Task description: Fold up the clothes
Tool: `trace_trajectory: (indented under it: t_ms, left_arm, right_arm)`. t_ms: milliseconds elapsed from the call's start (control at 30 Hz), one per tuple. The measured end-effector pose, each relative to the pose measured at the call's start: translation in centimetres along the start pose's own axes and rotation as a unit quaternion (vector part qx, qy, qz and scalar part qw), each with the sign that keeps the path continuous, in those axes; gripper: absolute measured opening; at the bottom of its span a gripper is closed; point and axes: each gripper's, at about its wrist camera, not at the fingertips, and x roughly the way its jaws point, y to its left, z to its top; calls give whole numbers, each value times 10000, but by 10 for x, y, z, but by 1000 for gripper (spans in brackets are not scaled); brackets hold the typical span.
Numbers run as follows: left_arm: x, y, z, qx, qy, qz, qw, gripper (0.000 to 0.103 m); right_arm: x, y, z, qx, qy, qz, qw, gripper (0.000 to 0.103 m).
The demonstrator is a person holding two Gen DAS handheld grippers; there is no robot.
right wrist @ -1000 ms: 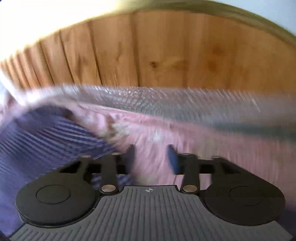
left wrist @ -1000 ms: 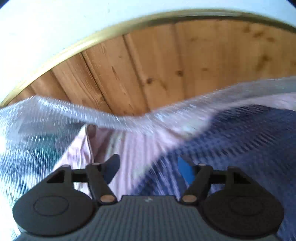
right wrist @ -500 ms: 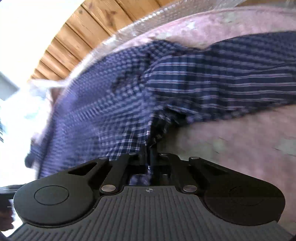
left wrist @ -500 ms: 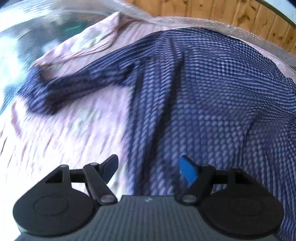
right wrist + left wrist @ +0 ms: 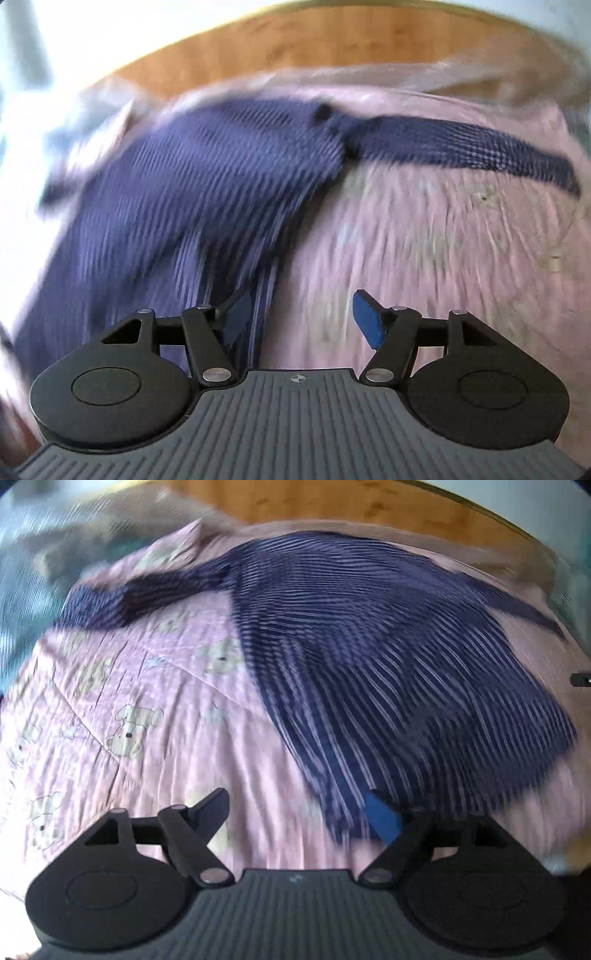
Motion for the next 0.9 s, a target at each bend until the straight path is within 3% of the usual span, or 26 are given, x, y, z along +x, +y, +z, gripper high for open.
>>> trace_trajectory:
  t_ms: [100,200,233,267,300,333,367,400,467,600,733,800,833,900]
  left_arm:
    - [8,-17,-9,587,-170,252,9978,87]
    - [21,-35,-13,1164,-325,558,9911,83]
    - [25,-41,-14,1356,-376,659,9879,78]
    - [29,-48,-15,1547,-428,760,9841,74]
    - [33,-53,-13,1676,-483,836,9811,60]
    - [35,-56,-3,1621,-545,834,9817,31]
    - [33,-53,10,1321,-616,751,9865,16]
    - [29,-46,26,844,-703,637,9919,6]
    - [19,-25,54,-250,-905,486,9944,7]
    - [27,-4,83,-1255,-745,330,9887,22]
    - [49,-26,80,-664,-482,736,9939,30]
    - [57,-35,74,-468,-399,888,9941,36]
    - [57,-36,68,-481,-399,946,9936,45]
    - [57,-39,56,-507,-397,1061,9923,53]
  right_arm:
    - [-31,38,-37,-892,116,-21,9959,75]
    - [-63,75,-75,-1777,231,-42,9838,75]
    - [-70,85,-83,-1980,251,-47,9799,71]
    - [-68,81,-79,-1852,209,-46,9825,69]
    - [-65,78,-74,-1723,166,-45,9849,63]
    - [-62,75,-69,-1594,124,-43,9871,56]
    - [-60,71,-64,-1465,81,-42,9892,33]
    - [-57,68,-59,-1335,38,-41,9910,18]
    - [-52,61,-49,-1075,-47,-38,9942,18]
    - [-41,48,-29,-552,-217,-32,9982,26]
    - [-31,36,-12,-64,-370,-19,9993,29]
    - [-28,44,-24,-188,-394,1,9990,41]
    - [-29,49,-29,-313,-457,-68,9984,45]
    - [-31,59,-40,-575,-583,-209,9964,62]
